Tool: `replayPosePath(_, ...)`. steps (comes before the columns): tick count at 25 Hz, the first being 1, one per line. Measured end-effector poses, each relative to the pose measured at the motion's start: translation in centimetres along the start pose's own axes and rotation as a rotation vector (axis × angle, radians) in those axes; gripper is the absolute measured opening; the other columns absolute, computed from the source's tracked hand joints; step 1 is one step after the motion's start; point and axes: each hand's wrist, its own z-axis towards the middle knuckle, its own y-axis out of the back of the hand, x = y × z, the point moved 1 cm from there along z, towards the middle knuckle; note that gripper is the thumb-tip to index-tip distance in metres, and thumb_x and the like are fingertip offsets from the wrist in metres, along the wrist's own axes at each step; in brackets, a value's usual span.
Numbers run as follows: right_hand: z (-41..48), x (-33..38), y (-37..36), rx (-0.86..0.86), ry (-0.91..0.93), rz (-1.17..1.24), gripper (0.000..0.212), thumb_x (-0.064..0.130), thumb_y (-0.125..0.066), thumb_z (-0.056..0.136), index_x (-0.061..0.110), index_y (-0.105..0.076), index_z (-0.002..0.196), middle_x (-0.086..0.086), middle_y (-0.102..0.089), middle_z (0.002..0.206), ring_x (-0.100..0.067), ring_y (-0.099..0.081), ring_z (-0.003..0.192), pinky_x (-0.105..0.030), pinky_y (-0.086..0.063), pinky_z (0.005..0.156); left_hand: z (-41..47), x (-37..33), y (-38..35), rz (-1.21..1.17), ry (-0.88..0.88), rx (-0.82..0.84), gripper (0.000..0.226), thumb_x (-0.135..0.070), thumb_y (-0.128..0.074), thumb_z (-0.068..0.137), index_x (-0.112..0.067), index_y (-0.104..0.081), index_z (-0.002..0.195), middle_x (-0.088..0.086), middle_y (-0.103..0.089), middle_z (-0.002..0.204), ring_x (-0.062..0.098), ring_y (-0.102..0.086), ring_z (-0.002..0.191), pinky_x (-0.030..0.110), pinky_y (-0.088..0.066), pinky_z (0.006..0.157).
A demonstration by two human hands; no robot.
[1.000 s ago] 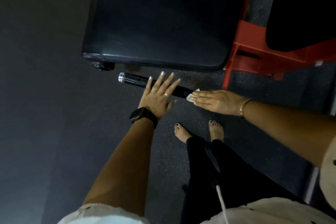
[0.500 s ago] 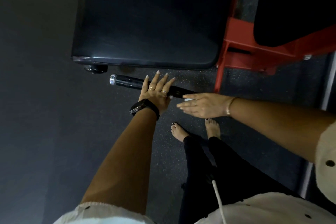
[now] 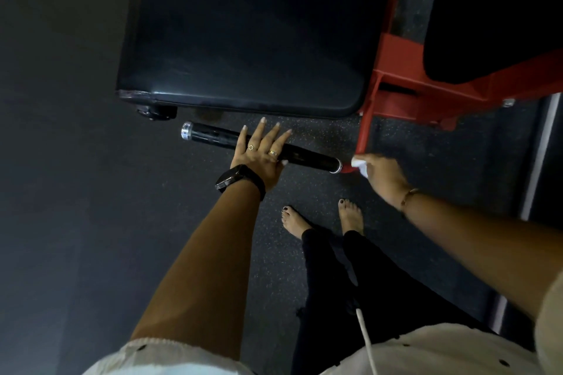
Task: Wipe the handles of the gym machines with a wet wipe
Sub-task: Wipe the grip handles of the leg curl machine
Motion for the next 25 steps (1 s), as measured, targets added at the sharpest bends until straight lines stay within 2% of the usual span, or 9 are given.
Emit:
replayPosePath(3, -5.5, 3.2, -2.5, -0.207, -0.121, 0.424, 0.034, 0.009, -0.050, 0.092, 0.016, -0.065, 0.122, -0.009, -0.067, 0.114, -0.020, -0.056, 0.091, -0.032, -0.046, 0.087, 0.4, 0.4, -0.6, 0.007, -0.038, -0.032, 0.062, -0.049, -0.016, 0.100, -0.032, 0.020, 0.148, -0.005, 0.015, 0.160, 0.022, 0.023, 0.144, 0.049, 0.017, 0.111)
replayPosePath(6, -8.3, 6.9, -6.7, -0.327, -0.239, 0.529, 0.033, 0.013, -0.049, 0.096, 0.003, -0.057, 0.127, -0.012, -0.058, 0.124, -0.023, -0.056, 0.105, -0.027, -0.043, 0.091, 0.7, 0.4, -0.8, 0.032, -0.043, -0.038, 0.062, -0.049, -0.018, 0.101, -0.032, 0.018, 0.148, -0.006, 0.012, 0.160, 0.021, 0.023, 0.144, 0.048, 0.018, 0.112)
replayPosePath(10, -10.6, 12.5, -8.5, -0.421, -0.236, 0.866, 0.033, 0.012, -0.055, 0.093, -0.003, -0.055, 0.122, -0.010, -0.059, 0.107, -0.023, -0.059, 0.104, -0.029, -0.043, 0.089, 0.2, 0.9, -1.0, -0.051, -0.077, -0.135, 0.059, -0.045, -0.024, 0.101, -0.031, 0.004, 0.152, -0.008, -0.003, 0.161, 0.018, 0.014, 0.146, 0.044, 0.016, 0.114)
replayPosePath(13, -12.5, 14.0, -10.0, -0.427, -0.117, 0.456, 0.031, 0.016, -0.054, 0.096, 0.007, -0.056, 0.125, -0.003, -0.059, 0.100, -0.024, -0.058, 0.108, -0.026, -0.039, 0.086, -0.4, 2.3, -1.2, -0.076, -0.036, -0.207, 0.058, -0.045, -0.026, 0.101, -0.031, -0.003, 0.152, -0.005, -0.005, 0.161, 0.019, 0.012, 0.147, 0.041, 0.014, 0.115)
replayPosePath(16, -13.9, 13.8, -12.0, -0.379, 0.566, -0.078, 0.040, -0.008, -0.046, 0.091, 0.002, -0.057, 0.127, -0.014, -0.056, 0.132, -0.029, -0.047, 0.129, -0.015, -0.027, 0.104, -1.0, 4.5, -2.3, -0.070, 0.070, -0.276, 0.060, -0.050, -0.018, 0.098, -0.031, 0.005, 0.151, -0.001, 0.007, 0.160, 0.019, 0.016, 0.145, 0.040, 0.016, 0.114)
replayPosePath(17, -14.3, 13.6, -13.1, -0.325, 0.805, -0.167, 0.045, -0.014, -0.046, 0.086, 0.001, -0.057, 0.127, -0.017, -0.053, 0.136, -0.029, -0.045, 0.131, -0.017, -0.025, 0.108, -1.2, 5.3, -2.9, -0.070, 0.116, -0.329, 0.061, -0.051, -0.014, 0.097, -0.028, 0.007, 0.150, 0.000, 0.008, 0.160, 0.018, 0.016, 0.144, 0.040, 0.016, 0.114)
replayPosePath(19, -13.9, 13.1, -14.5, -0.196, 1.060, -0.319, 0.051, -0.016, -0.047, 0.082, 0.001, -0.056, 0.129, -0.018, -0.051, 0.138, -0.030, -0.043, 0.132, -0.032, -0.031, 0.111, -1.7, 6.8, -4.0, -0.109, 0.222, -0.443, 0.063, -0.050, -0.011, 0.096, -0.021, 0.002, 0.151, 0.004, 0.001, 0.160, 0.020, 0.007, 0.146, 0.039, 0.013, 0.116)
replayPosePath(22, -11.7, 11.6, -13.3, -0.191, 1.243, -0.738, 0.056, -0.006, -0.032, 0.085, 0.006, -0.048, 0.137, -0.011, -0.041, 0.147, -0.026, -0.032, 0.140, -0.041, -0.028, 0.114, -1.8, 8.4, -4.9, -0.164, 0.215, -0.497, 0.059, -0.044, -0.015, 0.099, -0.017, -0.005, 0.150, 0.008, -0.013, 0.159, 0.024, -0.009, 0.147, 0.035, 0.011, 0.117)
replayPosePath(25, -10.3, 11.2, -12.1, -0.203, 1.319, -0.843, 0.058, -0.006, -0.030, 0.085, 0.009, -0.046, 0.139, -0.007, -0.040, 0.148, -0.023, -0.033, 0.139, -0.038, -0.023, 0.116, -1.6, 8.4, -5.0, -0.193, 0.187, -0.556, 0.058, -0.039, -0.021, 0.100, -0.015, -0.009, 0.150, 0.010, -0.018, 0.158, 0.025, -0.012, 0.146, 0.036, 0.009, 0.117)
